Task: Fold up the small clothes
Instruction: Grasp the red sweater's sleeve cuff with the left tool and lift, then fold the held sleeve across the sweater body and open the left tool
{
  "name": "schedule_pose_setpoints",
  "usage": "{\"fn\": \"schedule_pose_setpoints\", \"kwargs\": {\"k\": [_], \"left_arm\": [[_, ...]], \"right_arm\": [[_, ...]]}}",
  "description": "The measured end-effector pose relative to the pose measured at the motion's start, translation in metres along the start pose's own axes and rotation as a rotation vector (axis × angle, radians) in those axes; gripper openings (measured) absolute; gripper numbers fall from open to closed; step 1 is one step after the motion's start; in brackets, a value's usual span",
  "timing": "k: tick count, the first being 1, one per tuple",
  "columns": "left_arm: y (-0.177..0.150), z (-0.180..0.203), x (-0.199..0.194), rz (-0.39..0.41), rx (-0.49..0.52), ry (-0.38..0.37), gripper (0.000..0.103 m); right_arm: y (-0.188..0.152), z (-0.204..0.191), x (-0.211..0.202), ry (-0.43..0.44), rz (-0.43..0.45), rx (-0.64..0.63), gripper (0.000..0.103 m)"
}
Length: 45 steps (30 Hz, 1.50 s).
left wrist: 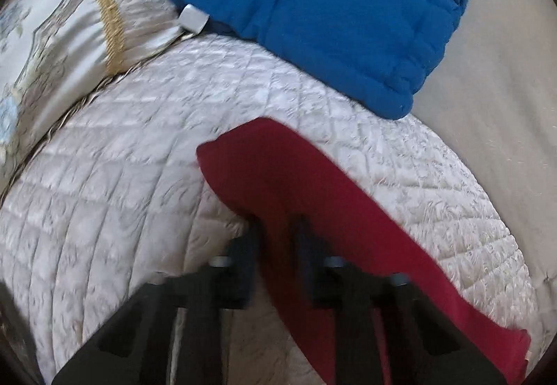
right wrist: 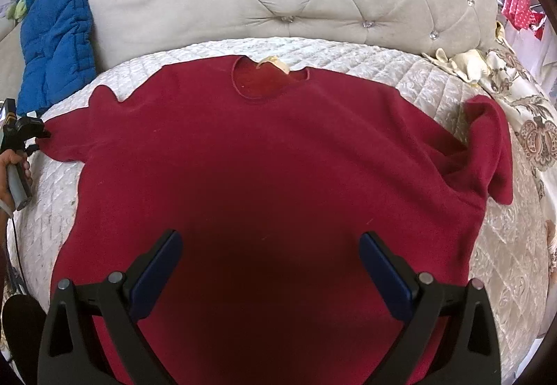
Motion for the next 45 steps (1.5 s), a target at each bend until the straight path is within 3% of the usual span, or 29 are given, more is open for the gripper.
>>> {"fn": "schedule_pose_setpoints", "kwargs": {"k": [2,6,11,15,19,21,24,26,28,30,34,36,39,40,41,42,43,45], "left_arm": [[0.007,0.009,-0.012,0.017,0.02,-0.037,0.0],[0.0,0.061,-0.093,0.145,0.161,-0.231,0.0],[-0.05,0.152,-0.201,0.239,0.362,-0.498,0.0],[-0.121,0.231,-0.236,0.174,0.504,-0.663,0.0],[-0.191,0.291,-0.22,0.045,0.589,-0.716,0.0],[-0.221,0.312,-0.203,-0.04,0.659,-0.712,0.007],[-0.25,0.32,-0.203,-0.12,0.771,-0.685,0.007],[-0.248,0.302,-0.221,-0.097,0.786,-0.709,0.009],[-0.233,0.276,-0.236,-0.041,0.78,-0.665,0.018],[-0.215,0.24,-0.245,0.039,0.729,-0.569,0.033],[-0.18,0.178,-0.22,0.125,0.52,-0.405,0.037],[-0.168,0.154,-0.197,0.104,0.426,-0.348,0.037],[-0.159,0.139,-0.165,0.036,0.348,-0.32,0.037],[-0.159,0.135,-0.162,0.031,0.336,-0.313,0.037],[-0.157,0.134,-0.158,0.024,0.325,-0.307,0.037],[-0.156,0.135,-0.156,0.021,0.326,-0.304,0.037],[-0.156,0.137,-0.157,0.023,0.332,-0.303,0.037],[-0.156,0.141,-0.16,0.037,0.348,-0.297,0.037]], "right_arm": [[0.002,0.003,0.0,0.001,0.003,0.012,0.103],[0.004,0.011,-0.002,0.006,0.01,0.032,0.103],[0.01,0.029,-0.015,0.003,0.05,0.084,0.103],[0.014,0.05,-0.03,-0.007,0.083,0.117,0.103],[0.014,0.079,-0.043,-0.039,0.107,0.162,0.103],[0.014,0.092,-0.045,-0.031,0.104,0.191,0.103],[0.015,0.111,-0.045,0.007,0.086,0.256,0.103],[0.019,0.116,-0.044,0.028,0.096,0.27,0.103],[0.023,0.114,-0.041,0.045,0.104,0.263,0.103],[0.03,0.105,-0.035,0.087,0.109,0.23,0.103],[0.047,0.076,-0.016,0.129,0.114,0.129,0.097],[0.06,0.059,-0.003,0.106,0.118,0.07,0.092],[0.08,0.033,0.025,0.086,0.128,-0.013,0.083],[0.085,0.024,0.04,0.082,0.113,-0.048,0.069],[0.088,0.017,0.054,0.074,0.079,-0.076,0.035],[0.091,0.011,0.068,0.046,0.03,-0.098,0.017],[0.094,0.011,0.069,0.026,0.028,-0.096,0.005],[0.098,0.021,0.047,0.116,0.084,-0.037,0.005]]}}
Point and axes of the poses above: each gripper's, at about its wrist camera, not at the fingertips, and x roughly the way its jaws point, z to its right, y to its top, the point moved 1 cm from there along x, roughly the way its jaws point, and after that the axes turned 8 degrees about x, right-handed, at the moved point
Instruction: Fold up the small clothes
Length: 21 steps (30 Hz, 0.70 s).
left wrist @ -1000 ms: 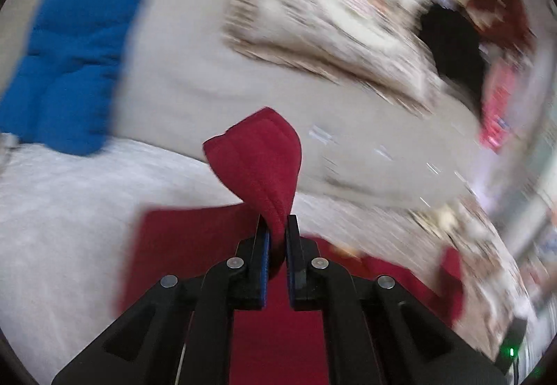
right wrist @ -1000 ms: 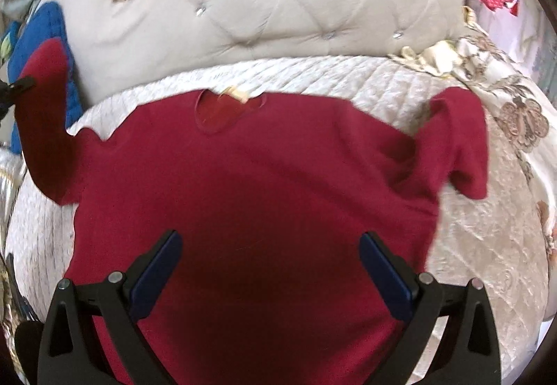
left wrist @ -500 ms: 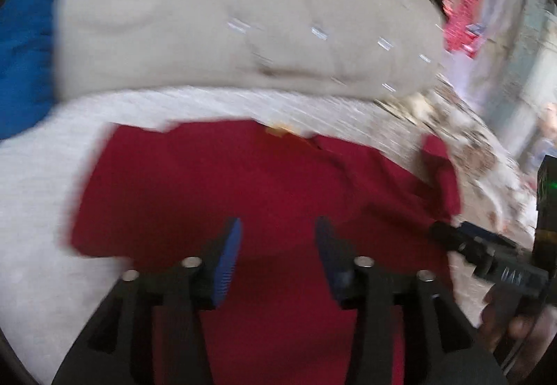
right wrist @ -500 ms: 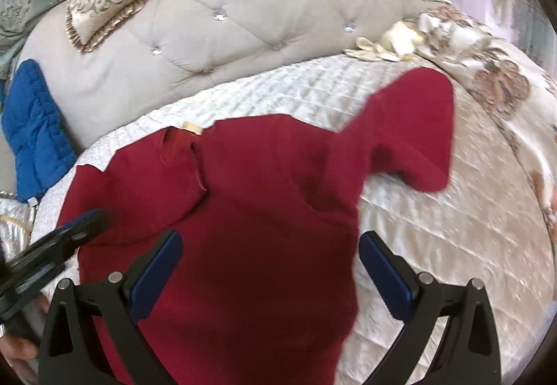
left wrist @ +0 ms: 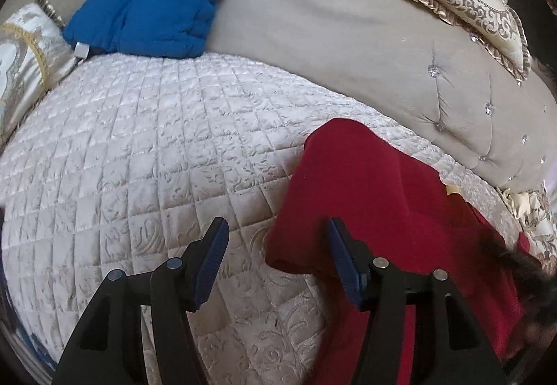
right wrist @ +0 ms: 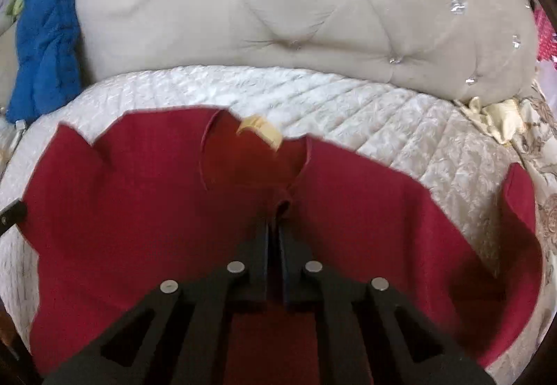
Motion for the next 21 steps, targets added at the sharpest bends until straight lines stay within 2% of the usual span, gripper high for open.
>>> {"fn": "schedule_pose_setpoints", "kwargs": {"k": [2,5,8,9,11,12,13,14,16,18,21], "left_arm": [[0.0,0.002,0.0,0.014,0.016,0.01,0.037],[-0.001,0.004,-0.001,0.013,0.007,0.004,0.037],[-0.003,0.006,0.002,0.003,0.025,0.012,0.037],[-0.004,0.007,0.003,-0.003,0.034,0.018,0.037],[-0.006,0.009,0.004,-0.013,0.045,0.017,0.037],[-0.007,0.009,0.003,-0.013,0.047,0.015,0.037],[-0.007,0.009,0.002,-0.01,0.052,0.016,0.037],[-0.007,0.009,0.001,-0.009,0.055,0.018,0.037],[-0.007,0.009,0.002,-0.014,0.057,0.014,0.037],[-0.008,0.01,0.006,-0.038,0.063,0.006,0.037],[-0.009,0.011,0.011,-0.061,0.072,0.006,0.037]], "right_arm": [[0.003,0.013,-0.035,0.029,0.073,0.033,0.005],[-0.003,0.041,-0.071,-0.078,0.134,0.06,0.005],[-0.009,0.073,-0.071,-0.214,0.102,0.107,0.006],[-0.01,0.08,-0.063,-0.249,0.067,0.114,0.006],[-0.008,0.082,-0.053,-0.313,0.009,0.118,0.02],[-0.007,0.079,-0.057,-0.303,0.027,0.117,0.023],[-0.004,0.069,-0.064,-0.277,0.066,0.106,0.033],[0.002,0.054,-0.069,-0.243,0.103,0.083,0.051],[0.009,0.02,-0.073,-0.128,0.149,0.008,0.07],[0.017,-0.025,-0.059,0.017,0.114,-0.089,0.072],[0.027,-0.082,-0.017,0.179,0.028,-0.177,0.072]]}}
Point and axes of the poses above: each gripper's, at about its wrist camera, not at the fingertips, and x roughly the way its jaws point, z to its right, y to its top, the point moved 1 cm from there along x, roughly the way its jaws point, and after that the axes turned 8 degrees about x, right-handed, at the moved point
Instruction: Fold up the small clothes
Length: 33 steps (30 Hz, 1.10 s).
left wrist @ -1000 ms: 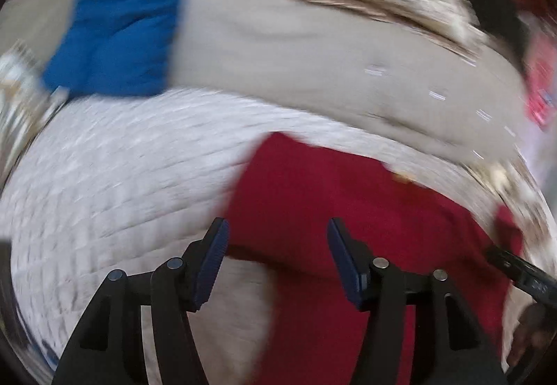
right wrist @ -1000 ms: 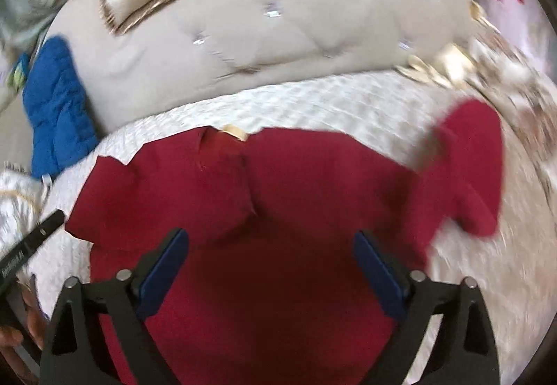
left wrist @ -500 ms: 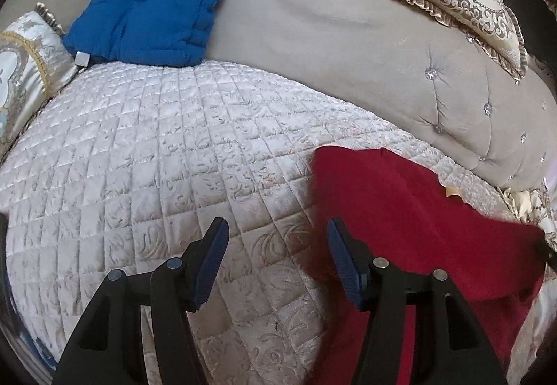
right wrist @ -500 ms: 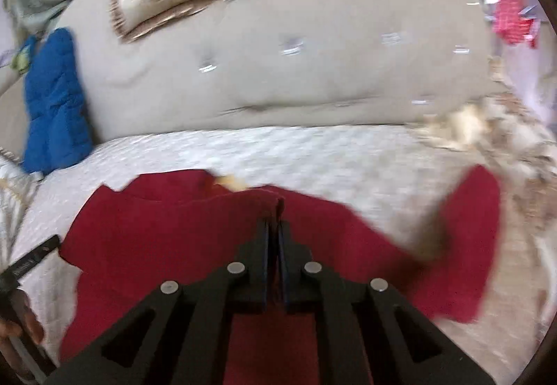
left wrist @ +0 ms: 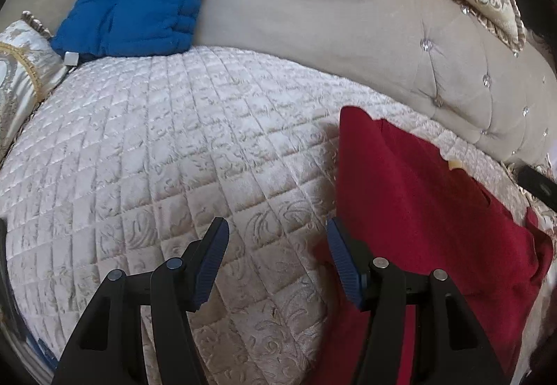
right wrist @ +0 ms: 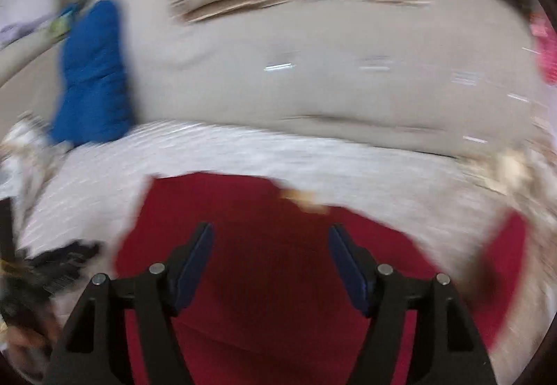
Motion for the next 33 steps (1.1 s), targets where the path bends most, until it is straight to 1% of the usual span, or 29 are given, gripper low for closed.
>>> {"fn": "schedule_pose_setpoints", "kwargs": {"k": [1,3,5,7,8,9,10,11,12,15,17,19,21,22,23,24,25,27,28,30,32,33], "left_arm": [[0.0,0.0,0.002,-0.003,0.003,0.004,0.037],[0.001,-0.001,0.004,-0.01,0.001,0.008,0.037],[0.002,-0.003,0.007,-0.007,-0.002,0.007,0.037],[0.004,-0.005,0.009,-0.016,-0.002,0.015,0.037],[0.005,-0.007,0.01,-0.016,-0.007,0.011,0.037],[0.006,-0.009,0.011,-0.017,-0.014,0.009,0.037],[0.006,-0.011,0.012,-0.018,-0.02,0.007,0.037],[0.008,-0.013,0.011,-0.015,-0.027,0.006,0.037],[0.009,-0.015,0.011,-0.009,-0.033,0.009,0.037],[0.012,-0.022,0.01,0.011,-0.066,0.017,0.037],[0.013,-0.023,0.011,0.014,-0.074,0.025,0.037],[0.014,-0.023,0.012,0.015,-0.076,0.028,0.037],[0.014,-0.021,0.012,0.022,-0.076,0.014,0.037],[0.015,-0.02,0.011,0.029,-0.074,0.006,0.037],[0.016,-0.018,0.01,0.036,-0.072,-0.003,0.037],[0.016,-0.016,0.009,0.046,-0.07,-0.016,0.037],[0.017,-0.013,0.008,0.055,-0.066,-0.03,0.037],[0.018,-0.006,0.008,0.062,-0.044,-0.056,0.038],[0.018,0.0,0.011,0.052,-0.02,-0.059,0.038],[0.018,0.01,0.019,0.023,0.025,-0.03,0.038],[0.016,0.019,0.031,-0.02,0.071,0.01,0.038],[0.014,0.022,0.038,-0.046,0.089,0.029,0.038]], "right_arm": [[0.005,-0.013,0.021,0.032,-0.03,-0.026,0.072],[0.011,-0.033,0.059,0.064,-0.087,-0.073,0.072],[0.012,-0.053,0.085,0.087,-0.125,-0.118,0.072],[0.012,-0.068,0.109,0.092,-0.151,-0.173,0.072],[0.011,-0.075,0.12,0.095,-0.159,-0.195,0.071],[0.011,-0.079,0.128,0.1,-0.175,-0.208,0.066],[0.01,-0.082,0.139,0.113,-0.211,-0.219,0.032],[0.009,-0.083,0.146,0.126,-0.242,-0.218,0.009],[0.011,-0.086,0.149,0.13,-0.237,-0.213,0.009],[0.015,-0.095,0.152,0.205,-0.222,-0.165,0.008],[0.011,-0.097,0.162,0.192,-0.231,-0.154,0.008],[0.009,-0.094,0.161,0.207,-0.228,-0.135,0.009],[0.012,-0.087,0.146,0.22,-0.226,-0.092,0.017],[0.014,-0.081,0.133,0.222,-0.211,-0.069,0.026],[0.013,-0.073,0.116,0.223,-0.178,-0.057,0.031],[0.011,-0.067,0.104,0.21,-0.153,-0.054,0.038],[0.005,-0.059,0.09,0.175,-0.132,-0.054,0.041],[-0.01,-0.045,0.071,0.109,-0.13,-0.05,0.041],[-0.017,-0.04,0.069,0.095,-0.134,-0.045,0.041],[-0.033,-0.031,0.07,0.058,-0.145,-0.042,0.041],[-0.046,-0.02,0.084,-0.021,-0.187,-0.021,0.041],[-0.049,-0.015,0.085,-0.019,-0.177,-0.006,0.041]]}}
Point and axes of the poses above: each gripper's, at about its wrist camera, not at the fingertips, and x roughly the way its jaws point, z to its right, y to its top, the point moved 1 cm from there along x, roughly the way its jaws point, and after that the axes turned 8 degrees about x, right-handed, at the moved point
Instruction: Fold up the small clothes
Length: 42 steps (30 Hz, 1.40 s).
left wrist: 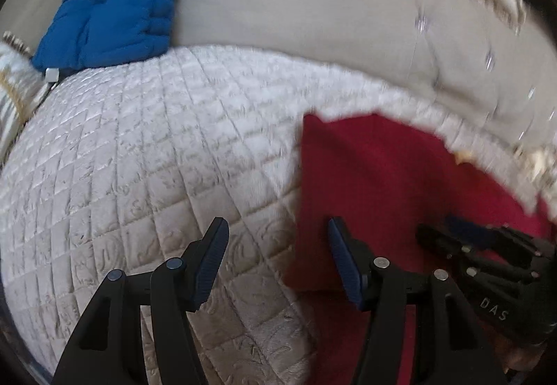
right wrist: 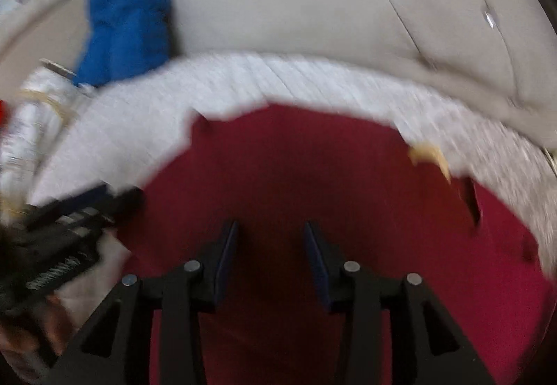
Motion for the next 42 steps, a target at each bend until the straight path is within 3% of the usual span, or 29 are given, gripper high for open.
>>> {"fn": "schedule_pose_setpoints", "kwargs": {"k": [6,8,12,19,21,22,24,25,26,28,30,32,33,34,35,37,39,42], "left_arm": [[-0.002,0.0,-0.002,0.003,-0.005,0.003,0.038],[-0.003,-0.002,-0.001,-0.001,-0.011,-0.001,0.038],[-0.004,-0.006,0.001,-0.013,-0.04,-0.012,0.043],[-0.005,-0.011,0.005,-0.028,-0.085,-0.035,0.049],[-0.004,-0.012,0.005,-0.029,-0.088,-0.035,0.051],[-0.005,-0.012,0.006,-0.031,-0.09,-0.035,0.051],[-0.004,-0.013,0.007,-0.035,-0.095,-0.037,0.052],[-0.004,-0.014,0.008,-0.036,-0.097,-0.039,0.052],[-0.004,-0.014,0.008,-0.036,-0.097,-0.041,0.052],[-0.004,-0.013,0.008,-0.032,-0.095,-0.037,0.052],[-0.003,-0.01,0.009,-0.03,-0.084,-0.025,0.052],[-0.002,-0.009,0.009,-0.025,-0.074,-0.019,0.052],[-0.001,-0.009,0.008,-0.023,-0.071,-0.017,0.052],[-0.001,-0.009,0.006,-0.02,-0.072,-0.017,0.052],[0.0,-0.01,0.004,-0.013,-0.073,-0.018,0.052],[0.002,-0.009,-0.003,0.013,-0.069,-0.019,0.052],[0.003,-0.007,-0.013,0.055,-0.061,-0.038,0.052],[0.004,-0.002,-0.027,0.107,-0.045,-0.078,0.052]], "right_arm": [[0.001,0.01,-0.033,-0.047,0.086,-0.004,0.044],[0.005,0.025,-0.045,-0.106,0.124,0.012,0.058],[0.019,0.054,-0.049,-0.154,0.142,0.072,0.066],[0.04,0.001,-0.012,-0.059,0.103,-0.203,0.066],[0.046,-0.007,0.009,-0.052,0.046,-0.223,0.061],[0.048,-0.009,0.024,-0.039,-0.008,-0.226,0.047],[0.049,-0.01,0.028,-0.011,-0.011,-0.236,0.036],[0.051,-0.011,0.025,-0.002,-0.011,-0.247,0.012],[0.053,-0.009,0.018,-0.016,0.003,-0.241,0.005],[0.059,0.004,0.008,-0.003,0.047,-0.156,0.005],[0.058,0.014,0.016,0.011,0.014,-0.084,0.005],[0.049,0.009,0.018,-0.013,0.014,-0.115,0.005],[0.045,0.008,0.013,-0.023,0.026,-0.128,0.008],[0.039,0.007,0.005,-0.028,0.034,-0.127,0.018],[0.034,0.008,-0.005,-0.023,0.04,-0.108,0.034],[0.018,0.02,-0.034,-0.016,0.083,-0.067,0.053],[0.002,0.034,-0.064,-0.07,0.13,-0.064,0.055],[-0.019,0.073,-0.109,-0.219,0.216,-0.021,0.055]]}}
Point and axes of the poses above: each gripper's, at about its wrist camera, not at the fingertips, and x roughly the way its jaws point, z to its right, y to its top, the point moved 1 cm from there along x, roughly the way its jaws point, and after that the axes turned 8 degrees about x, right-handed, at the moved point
